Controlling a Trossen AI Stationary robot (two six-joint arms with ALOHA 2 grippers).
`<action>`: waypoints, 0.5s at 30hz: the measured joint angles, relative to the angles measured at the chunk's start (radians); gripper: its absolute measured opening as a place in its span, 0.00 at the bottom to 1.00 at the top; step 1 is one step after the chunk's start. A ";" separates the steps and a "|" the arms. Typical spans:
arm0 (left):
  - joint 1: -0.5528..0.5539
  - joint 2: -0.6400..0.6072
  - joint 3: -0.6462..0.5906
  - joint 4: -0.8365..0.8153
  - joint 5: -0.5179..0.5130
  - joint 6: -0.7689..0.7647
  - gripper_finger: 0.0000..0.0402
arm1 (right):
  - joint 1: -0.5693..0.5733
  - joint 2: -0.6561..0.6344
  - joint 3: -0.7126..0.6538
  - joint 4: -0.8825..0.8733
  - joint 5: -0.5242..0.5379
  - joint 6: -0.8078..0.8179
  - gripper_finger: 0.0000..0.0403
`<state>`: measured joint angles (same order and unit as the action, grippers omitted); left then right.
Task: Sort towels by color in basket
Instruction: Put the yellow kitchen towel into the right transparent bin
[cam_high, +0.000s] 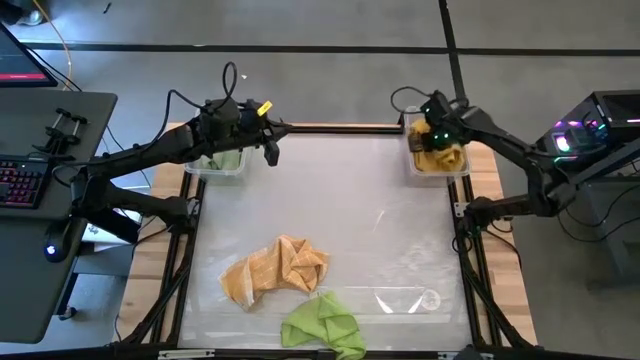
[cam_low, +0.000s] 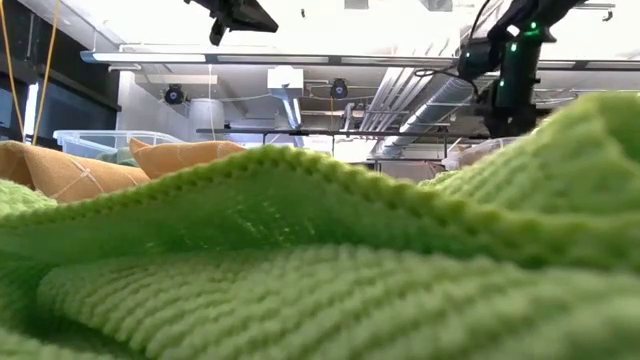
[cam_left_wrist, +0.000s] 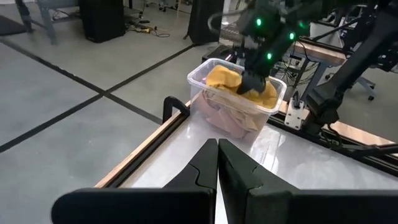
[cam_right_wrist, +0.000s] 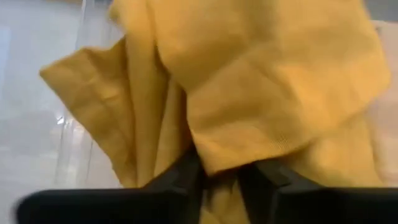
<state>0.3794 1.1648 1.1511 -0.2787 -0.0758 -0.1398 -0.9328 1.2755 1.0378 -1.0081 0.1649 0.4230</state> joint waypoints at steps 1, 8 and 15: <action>0.000 0.000 0.000 0.001 -0.004 0.003 0.00 | 0.001 0.000 -0.028 0.029 -0.005 0.005 0.12; 0.000 0.000 0.000 0.018 -0.014 0.003 0.00 | -0.024 -0.001 -0.191 0.202 -0.019 0.070 0.07; 0.000 0.000 0.000 0.044 -0.014 0.003 0.00 | -0.028 0.000 -0.099 0.091 -0.005 0.066 0.09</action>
<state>0.3794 1.1648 1.1511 -0.2352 -0.0902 -0.1368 -0.9604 1.2757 0.9391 -0.9167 0.1603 0.4894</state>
